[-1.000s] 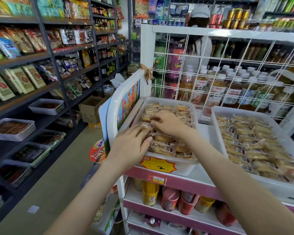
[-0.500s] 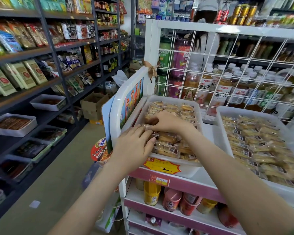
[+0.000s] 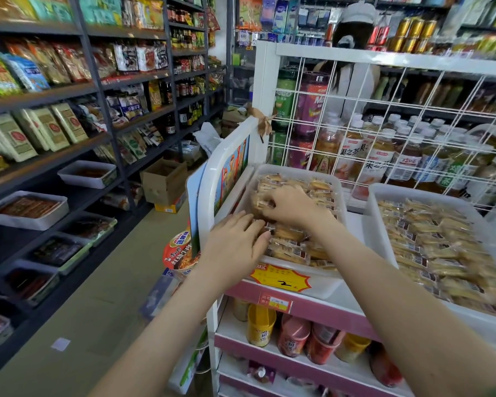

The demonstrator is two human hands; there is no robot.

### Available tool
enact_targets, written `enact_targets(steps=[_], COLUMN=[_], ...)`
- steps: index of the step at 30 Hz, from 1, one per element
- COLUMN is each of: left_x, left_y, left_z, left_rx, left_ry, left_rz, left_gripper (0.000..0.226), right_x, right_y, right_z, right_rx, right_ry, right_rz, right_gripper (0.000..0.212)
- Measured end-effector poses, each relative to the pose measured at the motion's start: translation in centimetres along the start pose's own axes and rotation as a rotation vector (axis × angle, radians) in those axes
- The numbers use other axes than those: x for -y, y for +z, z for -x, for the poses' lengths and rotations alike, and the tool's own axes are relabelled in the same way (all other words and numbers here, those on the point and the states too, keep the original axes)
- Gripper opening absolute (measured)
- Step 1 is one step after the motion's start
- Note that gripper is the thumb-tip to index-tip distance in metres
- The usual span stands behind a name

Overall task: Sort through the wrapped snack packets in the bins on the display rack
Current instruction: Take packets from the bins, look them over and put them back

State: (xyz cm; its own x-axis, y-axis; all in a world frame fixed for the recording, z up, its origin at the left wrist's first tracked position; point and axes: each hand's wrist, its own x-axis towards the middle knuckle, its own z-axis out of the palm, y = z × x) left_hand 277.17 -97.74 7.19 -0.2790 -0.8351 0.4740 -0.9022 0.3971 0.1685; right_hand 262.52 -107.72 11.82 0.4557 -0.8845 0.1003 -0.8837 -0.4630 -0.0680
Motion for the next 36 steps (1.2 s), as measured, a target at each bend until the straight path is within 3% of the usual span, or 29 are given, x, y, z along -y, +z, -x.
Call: enact_targets(steps=[3, 9, 13, 17, 24, 28, 31, 36], left_x=[0.0, -0.7, -3.0, -4.9, -5.5, -5.3, -5.2, -5.2], left_y=[-0.1, -0.7, -2.3, -3.8, -3.9, -3.8, -3.9, -4.2], left_z=[0.0, 0.3, 0.7, 0.5, 0.2, 0.1, 0.1, 0.1], left_rx=[-0.011, 0.03, -0.111, -0.126, -0.121, -0.071, -0.014, -0.007], left_ry=[0.002, -0.071, -0.266, -0.424, -0.559, -0.602, -0.583, -0.48], left_rz=[0.012, 0.132, 0.544, 0.962, 1.216, 1.287, 1.27, 0.994], left_gripper=[0.047, 0.064, 0.036, 0.023, 0.016, 0.013, 0.011, 0.008], right_x=[-0.3, -0.1, 0.1, 0.6, 1.3, 1.2, 1.1, 0.4], right_y=[-1.2, -4.4, -4.0, -2.6, -2.4, -2.1, -2.0, -2.2], right_z=[1.1, 5.7, 9.9, 12.8, 14.9, 14.9, 15.0, 15.0], right_rx=[-0.141, -0.427, -0.405, -0.407, -0.501, -0.599, -0.649, -0.73], right_ry=[0.08, 0.225, 0.28, 0.279, 0.269, 0.365, 0.367, 0.389], right_rz=[-0.329, -0.799, -1.211, -1.438, -1.441, -1.406, -1.39, -1.228], right_gripper=[0.029, 0.02, 0.013, 0.025, 0.03, 0.02, 0.01, 0.022])
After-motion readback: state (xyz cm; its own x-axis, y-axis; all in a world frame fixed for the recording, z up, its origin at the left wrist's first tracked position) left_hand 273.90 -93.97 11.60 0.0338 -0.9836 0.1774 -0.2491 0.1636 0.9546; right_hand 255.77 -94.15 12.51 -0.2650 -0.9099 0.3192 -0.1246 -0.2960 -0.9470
